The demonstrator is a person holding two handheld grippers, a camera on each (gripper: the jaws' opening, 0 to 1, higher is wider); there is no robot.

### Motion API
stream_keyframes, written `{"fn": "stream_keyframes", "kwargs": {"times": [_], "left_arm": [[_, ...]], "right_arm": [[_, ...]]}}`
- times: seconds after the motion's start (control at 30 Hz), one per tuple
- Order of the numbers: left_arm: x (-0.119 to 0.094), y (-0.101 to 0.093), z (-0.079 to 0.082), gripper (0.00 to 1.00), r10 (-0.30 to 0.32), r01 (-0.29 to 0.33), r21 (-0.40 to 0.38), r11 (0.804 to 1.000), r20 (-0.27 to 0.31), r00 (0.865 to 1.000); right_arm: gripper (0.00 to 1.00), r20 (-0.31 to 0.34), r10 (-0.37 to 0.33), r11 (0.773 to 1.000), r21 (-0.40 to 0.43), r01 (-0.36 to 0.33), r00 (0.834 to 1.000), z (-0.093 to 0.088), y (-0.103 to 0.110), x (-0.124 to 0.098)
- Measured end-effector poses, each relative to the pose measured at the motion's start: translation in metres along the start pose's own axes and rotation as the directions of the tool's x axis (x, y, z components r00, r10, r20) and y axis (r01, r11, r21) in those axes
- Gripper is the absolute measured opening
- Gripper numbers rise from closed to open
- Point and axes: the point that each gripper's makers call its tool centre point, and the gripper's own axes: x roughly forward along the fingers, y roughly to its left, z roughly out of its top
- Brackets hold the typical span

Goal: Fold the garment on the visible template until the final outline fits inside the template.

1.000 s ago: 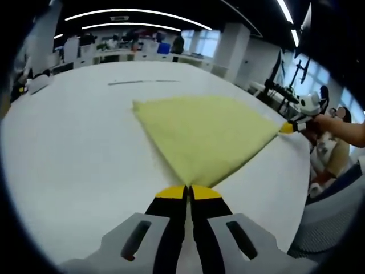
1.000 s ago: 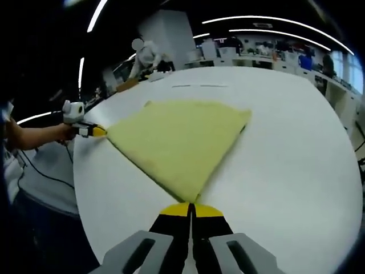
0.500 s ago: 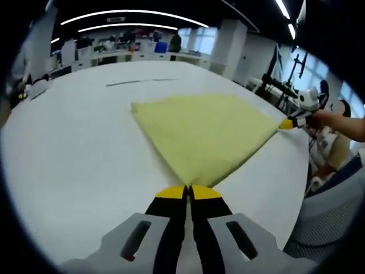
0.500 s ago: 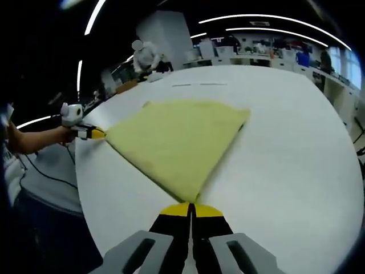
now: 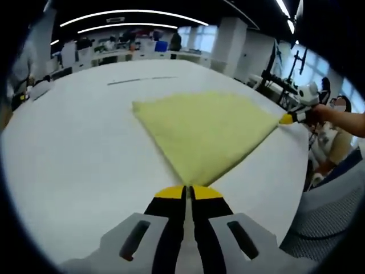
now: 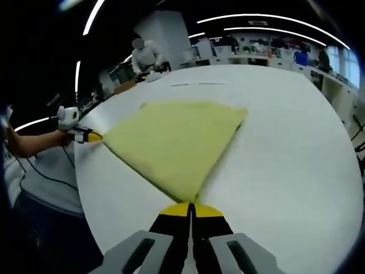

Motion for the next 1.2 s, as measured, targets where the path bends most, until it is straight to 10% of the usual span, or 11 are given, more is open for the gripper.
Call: {"fn": "stream_keyframes", "kwargs": {"times": [0.3,1.2], "left_arm": [[-0.002,0.002,0.004,0.13,0.013,-0.012,-0.026,1.000,0.035,0.999],[-0.039,-0.025,0.065,0.67,0.005,-0.008,0.011,1.000,0.207,0.978]], "right_arm": [[0.01,0.031,-0.011,0.999,0.037,0.010,0.999,0.007,0.000,0.000],[0.94,0.186,0.050,0.995,-0.094,-0.033,0.981,0.061,0.061,-0.037]]}}
